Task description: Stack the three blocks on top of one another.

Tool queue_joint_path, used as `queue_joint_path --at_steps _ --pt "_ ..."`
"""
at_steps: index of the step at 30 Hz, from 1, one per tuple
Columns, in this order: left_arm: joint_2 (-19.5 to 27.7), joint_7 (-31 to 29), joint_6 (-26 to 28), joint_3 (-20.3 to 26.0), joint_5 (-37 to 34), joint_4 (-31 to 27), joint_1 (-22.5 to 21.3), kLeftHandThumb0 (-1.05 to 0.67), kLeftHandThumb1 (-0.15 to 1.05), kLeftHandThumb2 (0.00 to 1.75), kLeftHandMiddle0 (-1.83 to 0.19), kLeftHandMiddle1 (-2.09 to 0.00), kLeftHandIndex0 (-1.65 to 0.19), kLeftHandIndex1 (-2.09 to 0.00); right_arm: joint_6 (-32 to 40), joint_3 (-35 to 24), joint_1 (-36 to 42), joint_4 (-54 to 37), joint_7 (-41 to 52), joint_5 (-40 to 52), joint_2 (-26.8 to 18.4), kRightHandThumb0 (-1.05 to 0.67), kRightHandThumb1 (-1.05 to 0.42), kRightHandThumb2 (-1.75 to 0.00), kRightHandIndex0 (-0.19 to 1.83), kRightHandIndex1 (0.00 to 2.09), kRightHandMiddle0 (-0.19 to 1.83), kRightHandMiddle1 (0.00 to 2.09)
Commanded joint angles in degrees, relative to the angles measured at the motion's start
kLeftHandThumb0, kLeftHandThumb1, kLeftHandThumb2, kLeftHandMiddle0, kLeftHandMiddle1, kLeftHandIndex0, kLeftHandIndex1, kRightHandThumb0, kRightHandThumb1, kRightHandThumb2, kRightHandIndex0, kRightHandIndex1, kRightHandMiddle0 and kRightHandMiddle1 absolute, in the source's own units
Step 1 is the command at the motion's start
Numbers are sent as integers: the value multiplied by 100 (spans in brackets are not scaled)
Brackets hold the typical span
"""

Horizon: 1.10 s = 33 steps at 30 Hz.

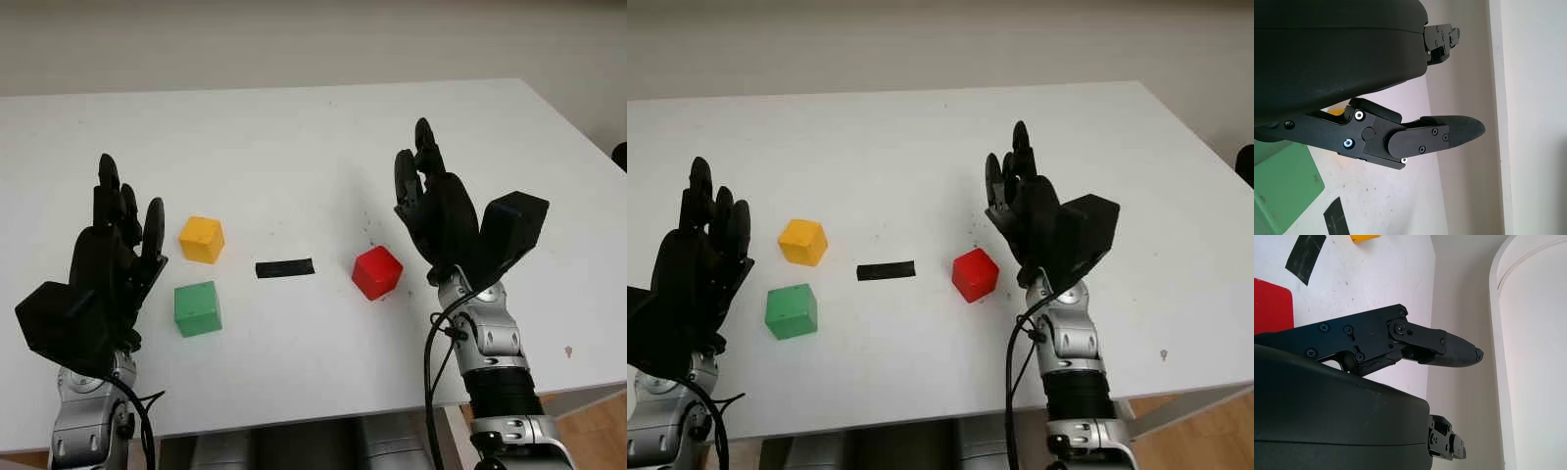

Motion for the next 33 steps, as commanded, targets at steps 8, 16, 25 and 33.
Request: queue_joint_path --at_steps 8,16,25,33 --pt "-26 -72 -80 -59 12 -22 -83 -59 105 53 14 -5 14 -3 37 -24 -143 144 112 83 -57 -61 -105 -55 -18 3 -17 2" --pt "-51 -65 -73 -57 7 -33 -97 -58 105 53 15 -5 15 -2 -890 -14 -692 980 1212 -188 -1170 -62 -102 -13 13 17 11 17" --pt "-50 -46 -110 -98 85 -38 -52 -57 105 56 15 -5 15 -2 -2392 734 -1306 1270 2106 -1854 -2970 -61 -80 -4 44 15 44 21" --pt "-72 -41 -52 -161 151 -169 26 -60 105 54 16 -5 16 -2 -2725 1254 -1177 693 2515 -2448 -3488 -66 -79 -6 43 7 45 10"
